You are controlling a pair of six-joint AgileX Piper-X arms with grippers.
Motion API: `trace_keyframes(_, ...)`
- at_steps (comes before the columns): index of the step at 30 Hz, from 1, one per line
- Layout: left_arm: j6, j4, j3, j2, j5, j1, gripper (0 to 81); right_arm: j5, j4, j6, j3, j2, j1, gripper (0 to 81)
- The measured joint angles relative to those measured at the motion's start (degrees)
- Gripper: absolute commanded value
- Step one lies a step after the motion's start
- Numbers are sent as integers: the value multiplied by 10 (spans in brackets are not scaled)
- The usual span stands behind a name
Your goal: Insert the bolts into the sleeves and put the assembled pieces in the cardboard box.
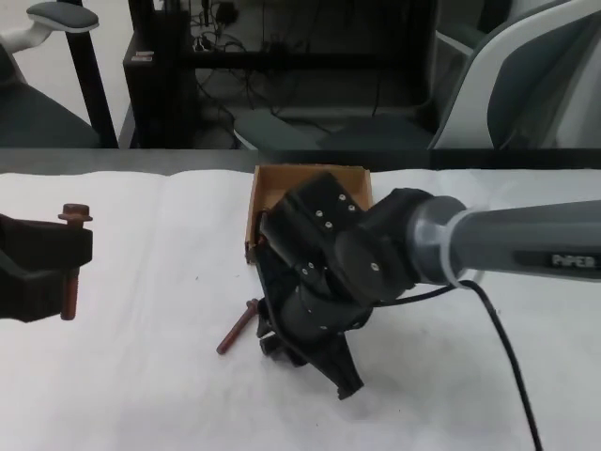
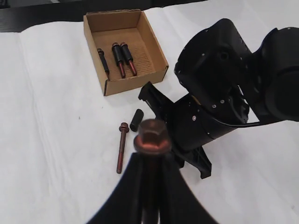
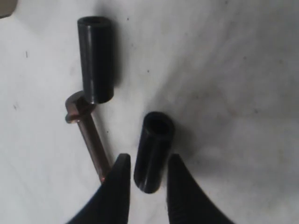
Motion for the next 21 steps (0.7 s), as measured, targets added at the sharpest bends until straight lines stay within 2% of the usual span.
trace_keyframes(7,3,0,0,0,0,0,17,-3,3,-21,-47,35,0,281)
trace_keyframes(21,11,0,0,0,0,1,17,-3,51,-72,-53,37,-8,281)
